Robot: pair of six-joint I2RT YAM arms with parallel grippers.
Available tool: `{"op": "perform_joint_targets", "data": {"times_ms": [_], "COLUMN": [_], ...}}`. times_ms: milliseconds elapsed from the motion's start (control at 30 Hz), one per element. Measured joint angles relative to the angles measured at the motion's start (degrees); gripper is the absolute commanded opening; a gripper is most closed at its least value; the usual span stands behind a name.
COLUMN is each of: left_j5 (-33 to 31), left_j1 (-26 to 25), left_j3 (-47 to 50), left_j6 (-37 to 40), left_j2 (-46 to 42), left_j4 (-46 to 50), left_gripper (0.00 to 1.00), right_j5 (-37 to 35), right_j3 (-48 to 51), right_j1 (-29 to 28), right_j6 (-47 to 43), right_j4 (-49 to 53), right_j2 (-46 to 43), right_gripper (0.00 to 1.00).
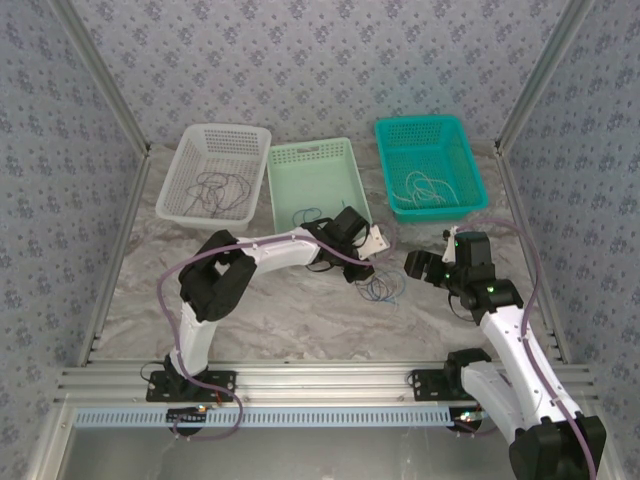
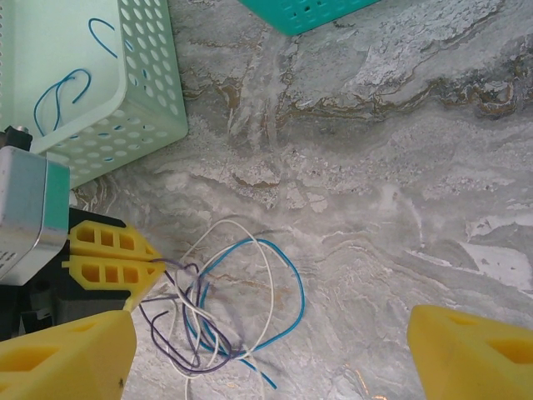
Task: Untangle the cables
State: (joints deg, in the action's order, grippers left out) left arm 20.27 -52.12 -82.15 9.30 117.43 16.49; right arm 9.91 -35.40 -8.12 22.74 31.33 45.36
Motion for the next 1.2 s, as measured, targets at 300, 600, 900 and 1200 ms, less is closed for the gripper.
{"op": "perform_joint_targets", "data": {"times_ms": [300, 600, 900, 1200], "left_j5": [0.1, 0.1, 0.1, 0.8], "left_j1": [0.0, 0.0, 0.0, -1.6], "left_j3": [3.0, 4.5, 8.5, 9.6], "left_j6": [-2.2, -7.3, -13.4, -16.4], "left_j2": [-4.3, -16.7, -22.9, -26.0], "left_j4": [-0.4, -3.3, -4.9, -6.1], "left_gripper": [0.0, 0.0, 0.0, 0.0], "right_j5": [0.5, -1.7, -4.9, -11.0], "right_j3": [0.1, 4.8, 6.4, 7.5], "right_j1": [-0.5, -8.6, -16.3, -21.5], "right_j6": [0.4, 0.8, 0.8, 2.1], "right_j4": [-0.5, -4.3, -8.4, -16.3], "right_j2": [-0.3, -8.9, -10.1, -8.9], "right_gripper": [0.83, 0.88, 0.92, 0.92]}}
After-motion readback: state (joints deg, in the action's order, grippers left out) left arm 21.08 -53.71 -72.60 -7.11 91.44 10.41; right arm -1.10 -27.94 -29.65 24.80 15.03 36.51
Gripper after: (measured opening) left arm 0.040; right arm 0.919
